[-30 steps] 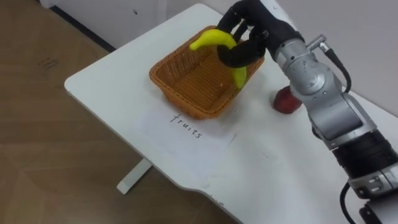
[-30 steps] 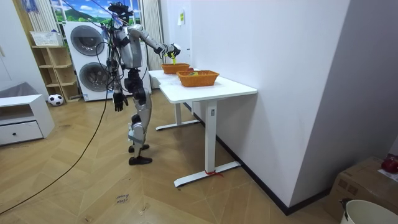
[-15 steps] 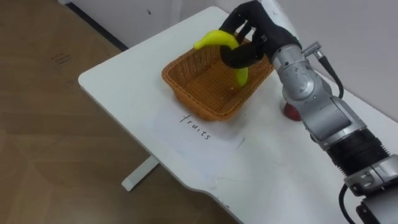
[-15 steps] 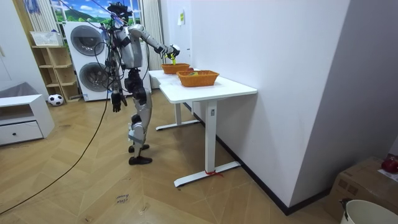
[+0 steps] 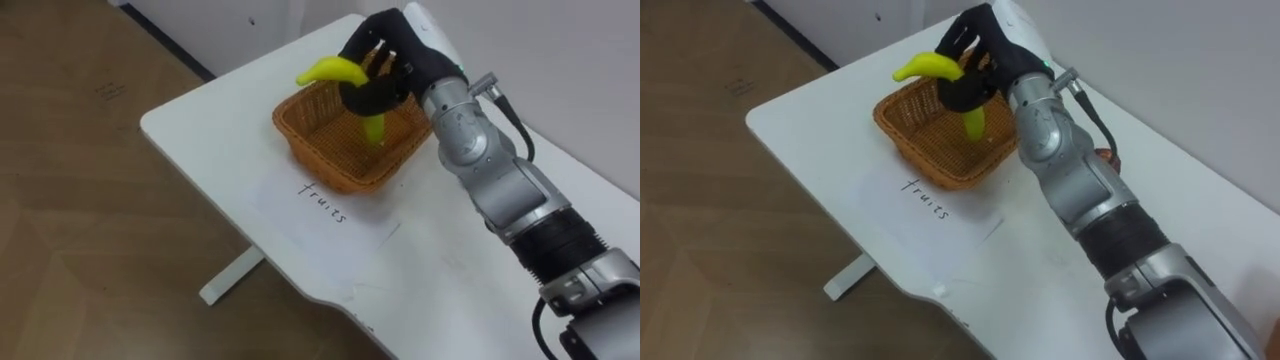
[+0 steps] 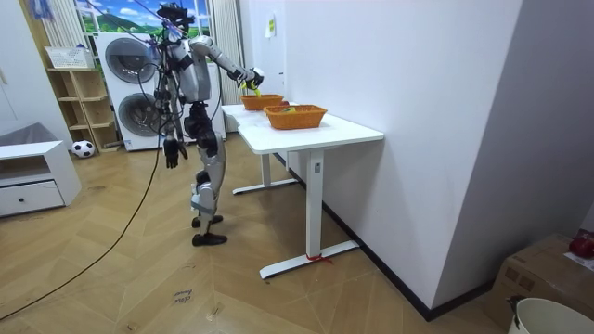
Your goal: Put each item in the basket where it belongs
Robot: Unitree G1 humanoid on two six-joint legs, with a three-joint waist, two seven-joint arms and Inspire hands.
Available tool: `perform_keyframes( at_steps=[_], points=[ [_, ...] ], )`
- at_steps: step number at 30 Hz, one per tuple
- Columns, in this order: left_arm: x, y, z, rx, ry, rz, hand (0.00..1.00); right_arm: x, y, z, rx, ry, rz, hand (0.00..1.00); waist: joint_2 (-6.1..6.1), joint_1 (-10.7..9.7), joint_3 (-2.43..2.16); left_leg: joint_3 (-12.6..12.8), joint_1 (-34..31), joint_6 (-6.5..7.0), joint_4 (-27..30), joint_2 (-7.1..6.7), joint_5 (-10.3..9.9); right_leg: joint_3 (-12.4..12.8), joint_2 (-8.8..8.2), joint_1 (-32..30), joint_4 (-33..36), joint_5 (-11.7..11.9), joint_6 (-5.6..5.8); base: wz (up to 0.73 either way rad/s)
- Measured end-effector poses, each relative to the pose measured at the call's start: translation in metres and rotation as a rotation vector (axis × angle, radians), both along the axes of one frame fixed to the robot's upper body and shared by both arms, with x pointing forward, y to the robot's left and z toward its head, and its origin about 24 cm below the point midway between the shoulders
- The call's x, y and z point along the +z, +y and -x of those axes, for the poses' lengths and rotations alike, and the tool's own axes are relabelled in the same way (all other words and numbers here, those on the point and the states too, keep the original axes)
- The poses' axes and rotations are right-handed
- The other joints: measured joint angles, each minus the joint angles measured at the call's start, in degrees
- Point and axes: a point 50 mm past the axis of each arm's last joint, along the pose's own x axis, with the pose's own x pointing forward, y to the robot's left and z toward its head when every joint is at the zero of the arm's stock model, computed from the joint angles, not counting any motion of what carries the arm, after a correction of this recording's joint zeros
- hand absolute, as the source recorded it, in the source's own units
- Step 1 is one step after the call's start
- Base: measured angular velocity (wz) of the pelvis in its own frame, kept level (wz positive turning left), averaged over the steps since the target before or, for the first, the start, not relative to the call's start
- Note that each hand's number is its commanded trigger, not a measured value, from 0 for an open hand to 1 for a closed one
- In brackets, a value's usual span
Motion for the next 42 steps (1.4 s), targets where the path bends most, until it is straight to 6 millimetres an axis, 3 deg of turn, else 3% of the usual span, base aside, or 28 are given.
perform_keyframes(
  at_steps=[9,23,37,42],
  points=[
    [0.000,0.000,0.004,0.004,0.016,0.000,0.00,0.001,-0.001,0.000,-0.015,-0.016,-0.005,0.00,-0.08,1.6,-0.06,-0.8,-0.2,0.03,0.8,-0.66,0.0,-0.2,-0.16,0.1,0.0,0.0,0.00,0.04],
    [0.001,0.003,0.006,0.007,0.024,-0.014,0.00,-0.011,-0.010,-0.003,-0.058,0.010,0.013,0.00,-0.27,1.8,-0.20,-0.9,-0.2,0.07,0.8,-0.72,0.0,-1.5,-0.28,0.3,0.0,0.0,0.01,0.01],
    [0.002,0.007,0.005,0.026,0.007,-0.044,0.00,-0.016,-0.019,-0.004,-0.077,0.021,0.029,0.00,-0.37,0.6,-0.25,0.0,0.2,0.36,0.3,-0.66,0.2,-1.4,-0.83,0.4,0.0,0.0,0.07,-0.03],
    [0.004,0.007,-0.001,0.020,-0.014,-0.050,0.00,-0.015,-0.019,-0.005,-0.077,0.019,0.026,0.00,-0.20,-0.7,-0.16,0.0,0.2,0.36,0.8,-0.62,0.2,-0.1,-0.82,0.5,0.0,0.0,0.07,0.00]
  ],
)
